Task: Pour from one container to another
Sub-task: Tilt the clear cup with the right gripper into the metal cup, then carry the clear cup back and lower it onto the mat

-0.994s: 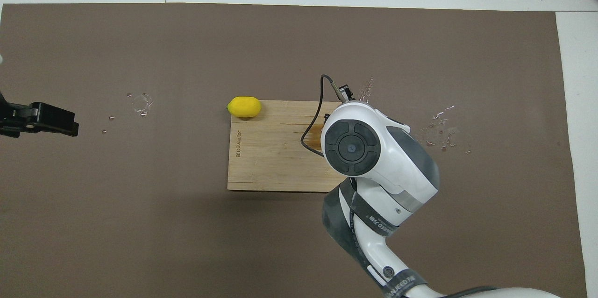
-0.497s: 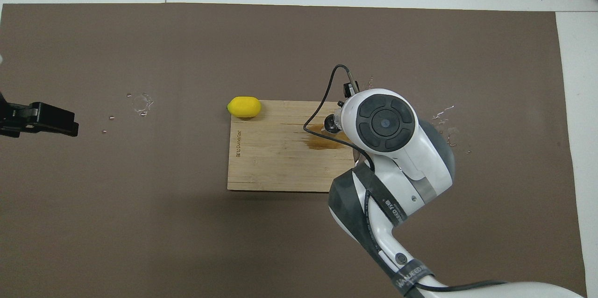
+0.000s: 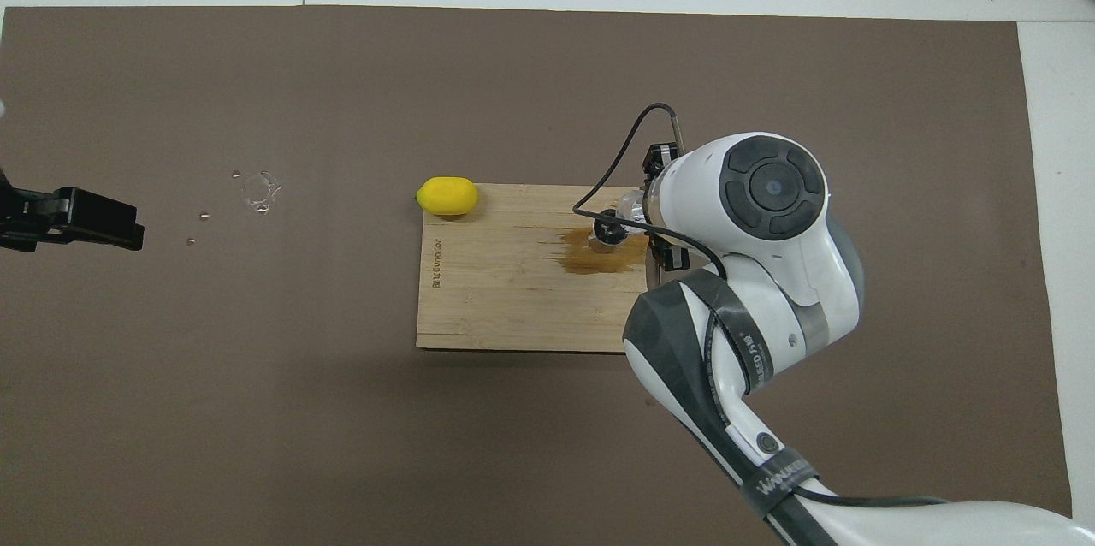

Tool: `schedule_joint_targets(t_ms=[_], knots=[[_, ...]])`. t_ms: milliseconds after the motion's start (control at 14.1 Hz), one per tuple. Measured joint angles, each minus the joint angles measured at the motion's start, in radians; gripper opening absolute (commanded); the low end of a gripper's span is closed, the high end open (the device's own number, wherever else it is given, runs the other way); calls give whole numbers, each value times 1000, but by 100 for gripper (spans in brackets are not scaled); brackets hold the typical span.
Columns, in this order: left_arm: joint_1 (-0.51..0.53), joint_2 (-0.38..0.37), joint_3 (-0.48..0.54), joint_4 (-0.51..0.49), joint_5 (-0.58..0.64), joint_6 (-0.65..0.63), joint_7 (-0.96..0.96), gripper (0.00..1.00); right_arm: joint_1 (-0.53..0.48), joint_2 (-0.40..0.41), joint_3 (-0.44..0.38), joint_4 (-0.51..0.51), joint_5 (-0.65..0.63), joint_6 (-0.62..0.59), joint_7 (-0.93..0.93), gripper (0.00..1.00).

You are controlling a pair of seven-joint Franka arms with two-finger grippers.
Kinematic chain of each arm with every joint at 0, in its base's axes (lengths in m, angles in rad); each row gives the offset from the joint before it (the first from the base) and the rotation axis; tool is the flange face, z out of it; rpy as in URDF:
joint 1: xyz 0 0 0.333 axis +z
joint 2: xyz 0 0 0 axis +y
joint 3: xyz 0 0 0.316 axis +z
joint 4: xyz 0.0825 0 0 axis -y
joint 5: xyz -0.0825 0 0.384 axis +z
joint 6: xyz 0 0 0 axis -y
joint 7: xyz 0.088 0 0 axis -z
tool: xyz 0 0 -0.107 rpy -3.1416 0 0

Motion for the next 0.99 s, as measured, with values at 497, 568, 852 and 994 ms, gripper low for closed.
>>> schedule_joint_targets(t_ms=[497, 568, 852, 994], knots=[[0, 0, 0, 0, 0, 0, 0, 100, -77, 5, -1, -8, 249, 2, -37, 0], [0, 0, 0, 0, 0, 0, 0, 100, -105, 6, -2, -12, 307, 3, -59, 0], [0, 0, 0, 0, 0, 0, 0, 100, -241, 6, -6, -75, 547, 20, -259, 0], [0, 0, 0, 0, 0, 0, 0, 100, -320, 6, -7, -123, 635, 20, -420, 0]])
